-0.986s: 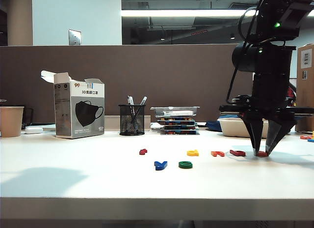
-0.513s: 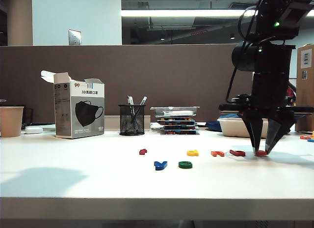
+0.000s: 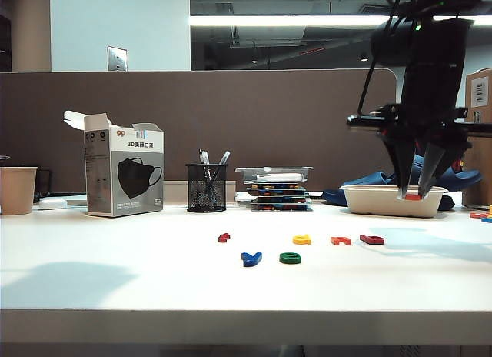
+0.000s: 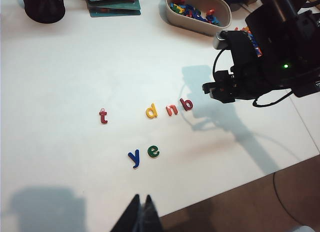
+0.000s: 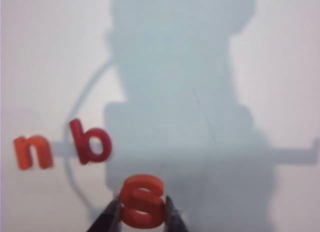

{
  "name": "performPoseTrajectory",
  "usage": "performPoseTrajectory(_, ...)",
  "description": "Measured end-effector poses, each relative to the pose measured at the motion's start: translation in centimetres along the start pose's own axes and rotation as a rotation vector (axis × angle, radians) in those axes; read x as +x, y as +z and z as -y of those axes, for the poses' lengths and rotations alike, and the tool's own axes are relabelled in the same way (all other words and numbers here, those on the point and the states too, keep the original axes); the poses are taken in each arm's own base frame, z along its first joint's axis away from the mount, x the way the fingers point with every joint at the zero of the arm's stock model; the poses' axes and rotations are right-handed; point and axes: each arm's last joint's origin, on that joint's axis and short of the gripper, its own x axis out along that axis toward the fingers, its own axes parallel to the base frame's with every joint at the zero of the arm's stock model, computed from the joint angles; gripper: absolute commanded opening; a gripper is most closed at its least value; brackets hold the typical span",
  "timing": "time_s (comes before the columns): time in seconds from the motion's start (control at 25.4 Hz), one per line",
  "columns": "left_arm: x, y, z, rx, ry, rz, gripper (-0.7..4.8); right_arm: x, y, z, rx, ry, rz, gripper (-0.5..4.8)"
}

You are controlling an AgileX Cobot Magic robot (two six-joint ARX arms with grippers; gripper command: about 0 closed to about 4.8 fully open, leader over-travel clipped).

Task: Select the appropriate letters from the row of letter magnets placed on the table to arrange into the word "yes".

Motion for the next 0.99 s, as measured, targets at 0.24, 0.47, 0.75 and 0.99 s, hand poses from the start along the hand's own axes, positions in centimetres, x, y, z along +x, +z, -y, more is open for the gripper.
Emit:
performPoseTrajectory(0.24, 0.0, 0.1, 0.0, -0.002, -0.004, 0.007, -0.05, -1.4, -1.1, -0.7, -0.012, 0.042, -0.048, 1.04)
performPoseTrajectory(0.47, 0.0, 0.1, 0.1, -0.003, -0.005, 0.007, -0.05, -1.6, -2.6, -4.0, -0.100, 0.062, -0.076, 1.04)
performPoseTrajectory(0.75, 0.0, 0.1, 0.0, -0.003, -0.005, 0.008, -0.05, -1.7, -4.0, -6.6, -0.132, 0.068, -0.082, 1.04)
performPoseTrajectory(0.99, 0.0, 0.1, 0.1, -0.003, -0.006, 0.009, -0.05, -0.9, -5.1, -7.1, -0.119, 0.061, -0.102, 1.04)
